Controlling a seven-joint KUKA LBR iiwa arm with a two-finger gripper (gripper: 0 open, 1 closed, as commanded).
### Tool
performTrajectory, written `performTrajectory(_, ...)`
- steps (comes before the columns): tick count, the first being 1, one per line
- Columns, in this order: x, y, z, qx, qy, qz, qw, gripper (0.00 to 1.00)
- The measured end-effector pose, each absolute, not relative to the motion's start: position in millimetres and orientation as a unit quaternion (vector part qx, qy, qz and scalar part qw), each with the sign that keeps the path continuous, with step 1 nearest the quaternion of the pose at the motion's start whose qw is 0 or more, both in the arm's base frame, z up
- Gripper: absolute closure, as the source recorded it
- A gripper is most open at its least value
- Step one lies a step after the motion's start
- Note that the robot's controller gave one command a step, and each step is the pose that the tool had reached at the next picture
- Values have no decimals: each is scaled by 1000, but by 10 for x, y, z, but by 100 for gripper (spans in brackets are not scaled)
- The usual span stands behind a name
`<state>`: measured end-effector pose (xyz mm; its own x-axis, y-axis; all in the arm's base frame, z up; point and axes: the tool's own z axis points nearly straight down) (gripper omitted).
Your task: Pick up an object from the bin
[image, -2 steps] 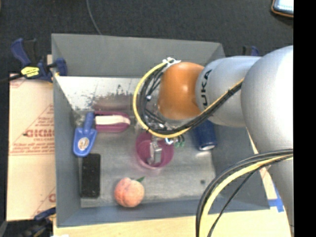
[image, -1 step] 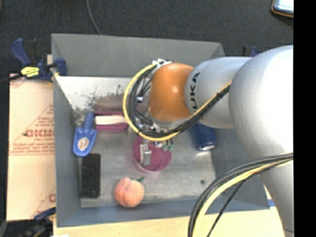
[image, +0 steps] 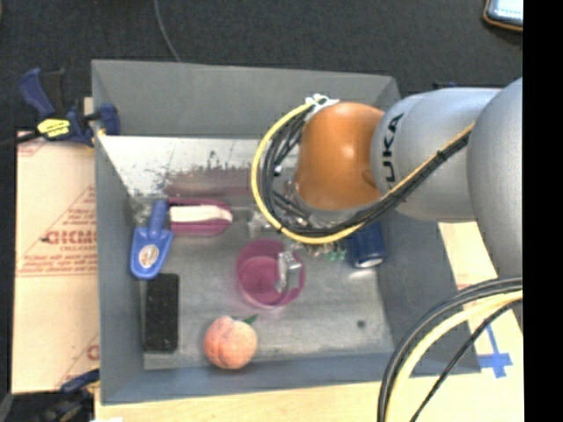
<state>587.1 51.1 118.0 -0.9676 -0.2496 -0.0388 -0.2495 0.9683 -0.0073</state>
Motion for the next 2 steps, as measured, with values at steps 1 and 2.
performTrajectory(1, 5997, 513, 711, -62, 998, 3, 10, 0)
performTrajectory(2, 5912, 495, 703, -255, 967, -2, 19, 0)
